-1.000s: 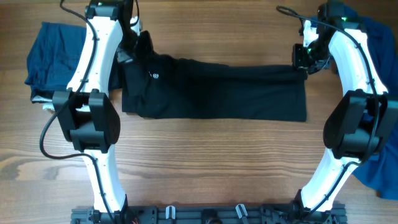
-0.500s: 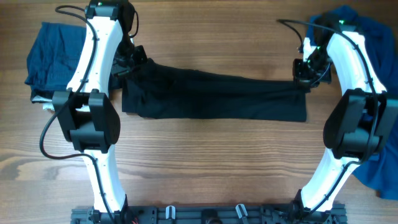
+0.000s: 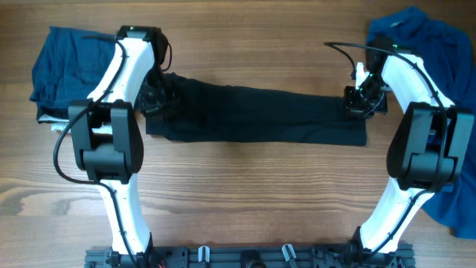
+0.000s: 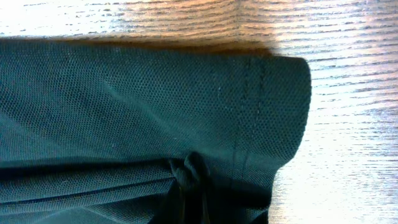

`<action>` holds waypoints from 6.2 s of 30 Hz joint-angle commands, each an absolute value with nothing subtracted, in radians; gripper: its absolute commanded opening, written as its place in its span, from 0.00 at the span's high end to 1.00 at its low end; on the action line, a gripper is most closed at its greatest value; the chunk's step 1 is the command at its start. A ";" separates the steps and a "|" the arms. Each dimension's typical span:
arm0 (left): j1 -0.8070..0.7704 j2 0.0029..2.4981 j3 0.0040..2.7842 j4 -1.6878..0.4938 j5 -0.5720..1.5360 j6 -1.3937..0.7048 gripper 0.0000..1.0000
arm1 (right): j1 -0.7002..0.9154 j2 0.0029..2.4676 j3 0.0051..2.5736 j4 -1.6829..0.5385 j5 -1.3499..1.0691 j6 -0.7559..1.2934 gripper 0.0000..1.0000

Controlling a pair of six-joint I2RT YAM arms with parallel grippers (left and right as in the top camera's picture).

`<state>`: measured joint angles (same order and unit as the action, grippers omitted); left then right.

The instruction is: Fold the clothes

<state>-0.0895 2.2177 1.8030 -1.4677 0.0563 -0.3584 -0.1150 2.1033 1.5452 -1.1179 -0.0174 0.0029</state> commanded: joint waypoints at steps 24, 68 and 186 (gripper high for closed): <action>-0.154 2.204 2.058 -1.465 0.134 -0.371 0.96 | -0.042 2.078 1.864 -1.418 -0.242 0.004 0.96; -0.253 2.056 1.735 -1.127 0.247 -0.346 0.96 | -0.027 1.925 1.450 -1.024 -0.067 0.131 0.96; -0.063 1.670 1.687 -1.134 -0.028 -0.424 0.71 | 0.197 1.958 1.463 -0.912 -0.286 0.062 0.96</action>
<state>-0.0681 1.6634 1.6840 -1.1320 -0.0147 -0.4107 0.1875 1.9316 1.4742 -0.9260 -0.2874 0.0208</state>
